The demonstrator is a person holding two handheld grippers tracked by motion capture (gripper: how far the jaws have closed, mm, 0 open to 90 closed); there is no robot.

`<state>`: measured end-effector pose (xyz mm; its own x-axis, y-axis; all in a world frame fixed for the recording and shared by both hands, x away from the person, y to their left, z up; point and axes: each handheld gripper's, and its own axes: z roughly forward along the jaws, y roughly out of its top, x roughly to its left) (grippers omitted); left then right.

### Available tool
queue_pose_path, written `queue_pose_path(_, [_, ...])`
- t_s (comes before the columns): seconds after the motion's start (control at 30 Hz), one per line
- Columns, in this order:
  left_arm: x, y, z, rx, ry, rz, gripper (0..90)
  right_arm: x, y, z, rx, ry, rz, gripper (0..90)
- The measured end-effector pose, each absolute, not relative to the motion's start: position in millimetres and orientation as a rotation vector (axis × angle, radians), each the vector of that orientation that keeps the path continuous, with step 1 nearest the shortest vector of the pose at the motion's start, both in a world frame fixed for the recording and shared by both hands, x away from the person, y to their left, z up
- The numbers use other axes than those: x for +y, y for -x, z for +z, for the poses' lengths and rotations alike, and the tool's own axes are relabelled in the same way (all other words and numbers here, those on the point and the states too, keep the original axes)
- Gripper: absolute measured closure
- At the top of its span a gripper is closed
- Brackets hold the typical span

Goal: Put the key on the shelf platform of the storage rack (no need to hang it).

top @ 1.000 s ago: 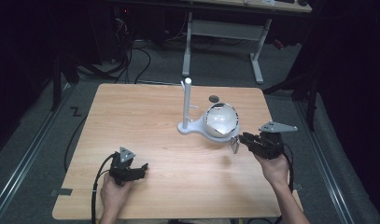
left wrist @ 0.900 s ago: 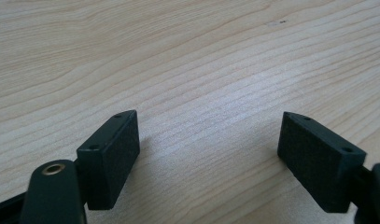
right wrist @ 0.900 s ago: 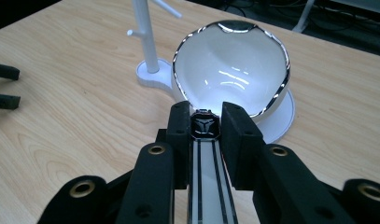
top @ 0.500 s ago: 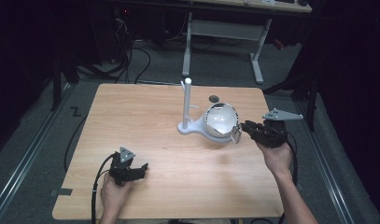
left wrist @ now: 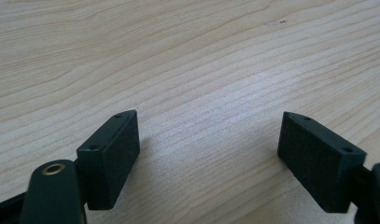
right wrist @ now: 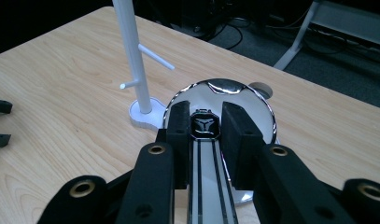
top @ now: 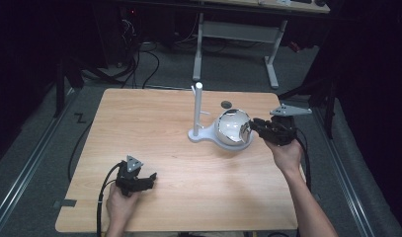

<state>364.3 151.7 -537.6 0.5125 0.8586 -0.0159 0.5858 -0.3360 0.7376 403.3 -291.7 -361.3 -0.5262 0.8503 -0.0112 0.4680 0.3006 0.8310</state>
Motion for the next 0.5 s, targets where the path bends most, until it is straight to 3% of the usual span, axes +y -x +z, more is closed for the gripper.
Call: queue_pose_path(0.5, [152,-364,-538,1.175,-2.054,0.499,21.0,-275,-431,-369,2.149,-1.192,1.079,74.4])
